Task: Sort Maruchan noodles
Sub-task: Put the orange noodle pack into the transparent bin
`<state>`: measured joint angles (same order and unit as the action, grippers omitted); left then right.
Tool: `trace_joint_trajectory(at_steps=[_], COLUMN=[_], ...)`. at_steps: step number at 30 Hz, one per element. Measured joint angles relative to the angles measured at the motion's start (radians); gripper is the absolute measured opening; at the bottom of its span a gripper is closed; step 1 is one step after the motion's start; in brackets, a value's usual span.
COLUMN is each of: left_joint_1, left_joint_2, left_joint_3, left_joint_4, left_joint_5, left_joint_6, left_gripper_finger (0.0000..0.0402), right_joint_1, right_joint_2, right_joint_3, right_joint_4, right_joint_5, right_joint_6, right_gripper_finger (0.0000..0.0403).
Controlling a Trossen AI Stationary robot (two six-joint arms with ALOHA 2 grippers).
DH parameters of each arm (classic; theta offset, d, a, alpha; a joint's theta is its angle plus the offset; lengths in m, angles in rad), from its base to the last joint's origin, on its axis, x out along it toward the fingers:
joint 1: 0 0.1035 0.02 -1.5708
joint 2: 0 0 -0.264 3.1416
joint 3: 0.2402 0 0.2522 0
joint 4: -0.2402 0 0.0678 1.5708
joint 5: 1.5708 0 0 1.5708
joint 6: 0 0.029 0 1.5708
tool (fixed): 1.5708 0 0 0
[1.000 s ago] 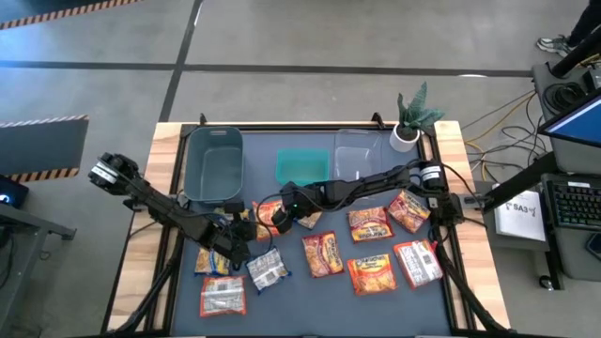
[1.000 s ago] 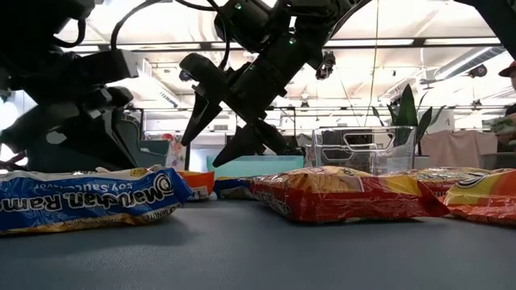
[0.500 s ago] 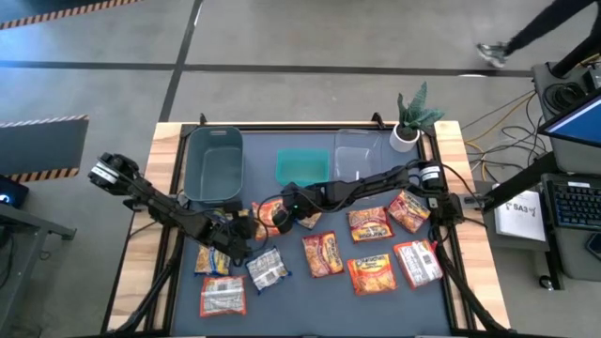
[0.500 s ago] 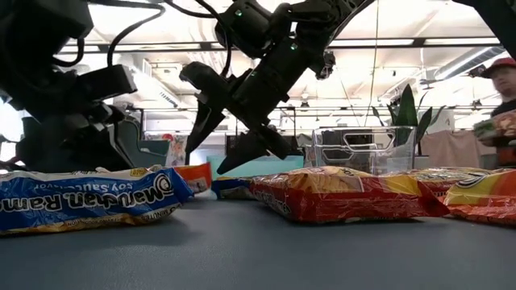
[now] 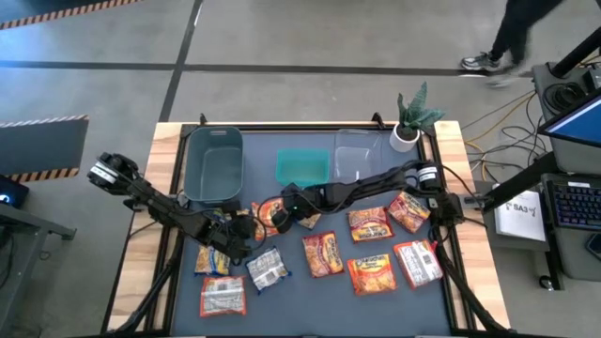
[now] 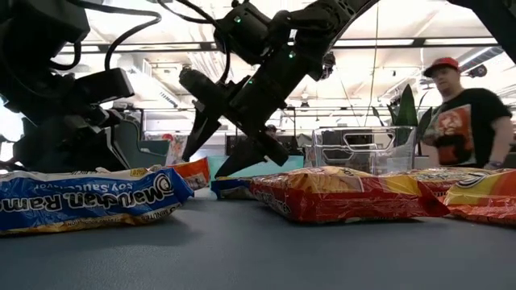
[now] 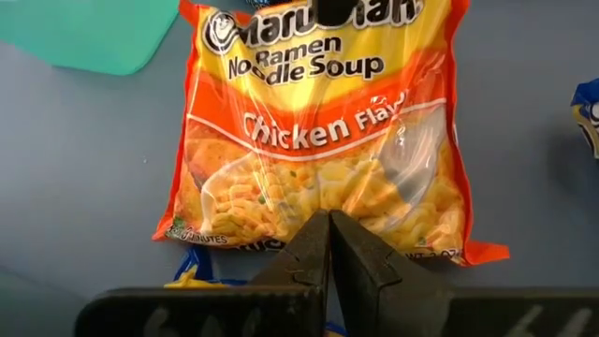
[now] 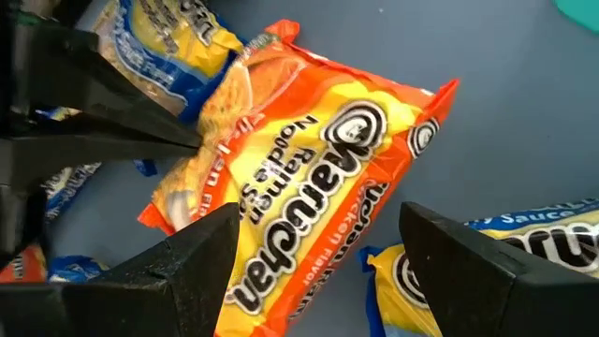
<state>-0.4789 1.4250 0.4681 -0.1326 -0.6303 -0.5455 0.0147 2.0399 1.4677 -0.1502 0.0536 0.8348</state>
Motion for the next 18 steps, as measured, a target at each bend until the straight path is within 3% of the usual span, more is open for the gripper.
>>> trace_joint_trajectory(at_steps=[11, 18], left_joint_1=[-0.006, -0.006], left_joint_2=[0.004, 0.004], left_joint_3=[-0.022, -0.023], left_joint_4=[-0.016, -0.014], left_joint_5=[0.047, 0.045], left_joint_6=[-0.045, -0.047], left_gripper_finger=[0.0000, 0.0000], right_joint_1=[0.000, -0.002], right_joint_2=[0.038, 0.069], right_joint_3=[0.000, 0.000], right_joint_4=[0.091, 0.163], right_joint_5=[-0.012, -0.051], right_joint_6=[0.006, 0.013], right_gripper_finger=[0.0282, 0.0258])
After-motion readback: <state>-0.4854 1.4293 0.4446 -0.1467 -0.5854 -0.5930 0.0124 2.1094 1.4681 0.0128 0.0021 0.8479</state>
